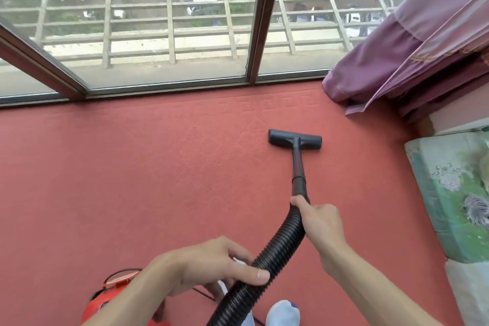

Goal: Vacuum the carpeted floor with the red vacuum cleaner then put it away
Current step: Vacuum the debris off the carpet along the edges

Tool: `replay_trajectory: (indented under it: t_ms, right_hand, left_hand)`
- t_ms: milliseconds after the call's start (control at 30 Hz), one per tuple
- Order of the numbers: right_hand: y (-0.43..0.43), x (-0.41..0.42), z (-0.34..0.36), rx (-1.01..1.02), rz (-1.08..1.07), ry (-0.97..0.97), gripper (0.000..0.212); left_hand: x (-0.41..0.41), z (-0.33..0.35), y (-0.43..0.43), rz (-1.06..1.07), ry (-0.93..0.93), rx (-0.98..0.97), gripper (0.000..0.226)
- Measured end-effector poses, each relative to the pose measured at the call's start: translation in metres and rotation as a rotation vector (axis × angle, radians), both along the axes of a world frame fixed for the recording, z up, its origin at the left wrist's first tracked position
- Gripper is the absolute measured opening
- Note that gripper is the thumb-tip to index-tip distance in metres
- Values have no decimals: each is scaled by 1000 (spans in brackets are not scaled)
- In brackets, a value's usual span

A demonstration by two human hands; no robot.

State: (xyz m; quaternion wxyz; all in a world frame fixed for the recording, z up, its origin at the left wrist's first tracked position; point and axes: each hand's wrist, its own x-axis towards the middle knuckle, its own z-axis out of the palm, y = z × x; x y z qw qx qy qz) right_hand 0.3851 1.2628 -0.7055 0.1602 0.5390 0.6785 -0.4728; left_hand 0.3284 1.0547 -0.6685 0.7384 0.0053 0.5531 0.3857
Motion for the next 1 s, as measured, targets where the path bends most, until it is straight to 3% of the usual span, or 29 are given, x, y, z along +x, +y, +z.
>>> replay_trajectory:
  t_ms: [167, 333, 500, 800, 1000]
  right_hand:
    - [2, -14, 0, -55, -47, 15, 36]
    - [18, -57, -37, -79, -115, 49, 41]
    - [22, -61, -57, -97, -125, 38, 49]
    - [12, 2, 8, -70, -94, -26, 36]
    - [4, -11, 2, -103, -128, -8, 31]
  left_hand:
    - [-20, 5, 1, -23, 29, 8, 40]
    - [-11, -16, 18, 172, 206, -105, 40]
    - [7, -27, 22, 332, 154, -104, 27]
    - [-20, 11, -8, 16, -55, 66, 29]
    - [-10, 6, -9, 69, 63, 11, 35]
